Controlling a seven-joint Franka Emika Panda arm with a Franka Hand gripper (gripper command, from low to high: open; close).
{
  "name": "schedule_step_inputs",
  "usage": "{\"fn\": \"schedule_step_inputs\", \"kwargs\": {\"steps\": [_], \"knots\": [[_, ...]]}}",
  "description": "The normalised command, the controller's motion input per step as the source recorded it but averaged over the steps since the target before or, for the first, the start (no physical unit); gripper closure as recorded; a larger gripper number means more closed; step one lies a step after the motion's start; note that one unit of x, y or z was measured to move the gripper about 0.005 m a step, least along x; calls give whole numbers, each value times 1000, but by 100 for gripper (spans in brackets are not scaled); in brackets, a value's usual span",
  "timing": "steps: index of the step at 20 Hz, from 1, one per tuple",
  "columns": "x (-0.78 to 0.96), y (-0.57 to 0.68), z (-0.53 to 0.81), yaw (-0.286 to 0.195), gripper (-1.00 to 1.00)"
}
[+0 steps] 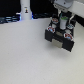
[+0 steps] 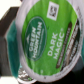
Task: Open the kcup holder, insert the kcup into the holder, and close the kcup holder
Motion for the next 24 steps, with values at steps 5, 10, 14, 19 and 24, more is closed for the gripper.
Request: {"fn": "schedule_step_inputs", "kwargs": {"steps": [5, 10, 14, 19, 24], "knots": [[-194, -386, 226, -41, 100], [-81, -180, 7, -28, 100], [51, -18, -178, -9, 100], [102, -12, -149, -11, 100], [47, -17, -245, -8, 100]]}}
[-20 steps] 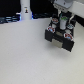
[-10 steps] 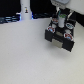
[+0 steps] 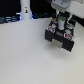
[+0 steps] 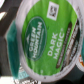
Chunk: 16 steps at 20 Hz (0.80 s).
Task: Open the kcup holder, insert the kcup into the holder, and close the kcup holder
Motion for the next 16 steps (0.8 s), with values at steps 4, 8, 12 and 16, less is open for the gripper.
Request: {"fn": "schedule_step_inputs", "kwargs": {"steps": [4, 8, 12, 16], "knots": [[-85, -2, -3, 0, 100], [-289, -18, 256, -32, 100], [-93, -29, -60, -12, 100], [12, -20, -155, 4, 100]]}}
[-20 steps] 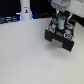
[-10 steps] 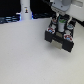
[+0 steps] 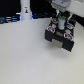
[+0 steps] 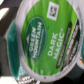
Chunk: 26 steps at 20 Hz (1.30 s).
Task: Open the kcup holder, insert the kcup into the holder, and close the kcup holder
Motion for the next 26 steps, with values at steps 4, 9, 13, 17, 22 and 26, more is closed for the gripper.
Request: {"fn": "schedule_step_inputs", "kwargs": {"steps": [4, 9, 13, 17, 22, 26], "knots": [[39, -22, -231, -8, 100], [-9, -7, -62, 0, 100], [41, 81, -84, 12, 100], [89, 157, 41, 39, -100], [120, 109, 197, 52, -100], [181, 13, 489, 87, -100]]}}
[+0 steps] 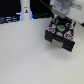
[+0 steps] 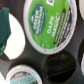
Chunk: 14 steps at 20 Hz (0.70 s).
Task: Open the kcup holder, insert the kcup into the holder, and close the kcup holder
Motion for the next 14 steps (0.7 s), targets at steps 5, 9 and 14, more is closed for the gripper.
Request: {"fn": "schedule_step_inputs", "kwargs": {"steps": [5, 9, 14], "knots": [[266, -198, 585, 94, -100], [401, -411, 422, 86, -100], [481, -419, 270, 65, -100]]}}
